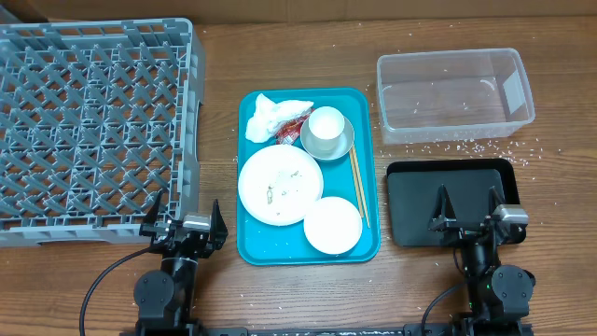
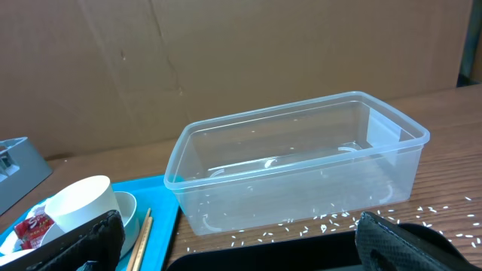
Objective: Sort waste into correct bins and load items into the dishwasher
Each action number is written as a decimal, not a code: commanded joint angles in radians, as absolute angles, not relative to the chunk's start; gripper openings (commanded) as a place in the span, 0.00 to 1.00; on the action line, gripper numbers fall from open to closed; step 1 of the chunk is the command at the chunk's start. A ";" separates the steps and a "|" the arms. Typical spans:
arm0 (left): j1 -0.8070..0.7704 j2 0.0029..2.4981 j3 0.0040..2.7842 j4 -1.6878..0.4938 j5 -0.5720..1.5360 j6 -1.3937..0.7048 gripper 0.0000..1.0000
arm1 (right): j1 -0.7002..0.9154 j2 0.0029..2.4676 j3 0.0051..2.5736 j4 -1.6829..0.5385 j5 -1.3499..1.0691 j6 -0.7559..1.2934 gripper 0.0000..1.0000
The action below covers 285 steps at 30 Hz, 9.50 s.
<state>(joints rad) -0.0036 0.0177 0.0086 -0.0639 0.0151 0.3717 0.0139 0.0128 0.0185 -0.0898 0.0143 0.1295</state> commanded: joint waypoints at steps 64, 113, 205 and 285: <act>-0.246 2.150 1.865 -1.047 0.262 0.345 0.61 | 0.018 0.003 0.008 -0.084 0.012 0.123 1.00; -0.263 2.260 2.453 -1.166 0.549 0.194 0.04 | 0.018 0.003 0.008 -0.084 0.013 0.123 1.00; -0.326 2.629 2.424 -1.089 0.025 0.201 0.57 | 0.018 0.003 0.008 -0.084 0.013 0.123 1.00; -0.193 2.136 2.648 -1.690 0.380 0.004 1.00 | 0.018 0.003 0.008 -0.084 0.013 0.123 1.00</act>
<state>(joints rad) -0.1631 2.1452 2.6694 -1.6871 0.3294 -0.0082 0.0139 0.0109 0.0185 -0.0902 0.0147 0.1299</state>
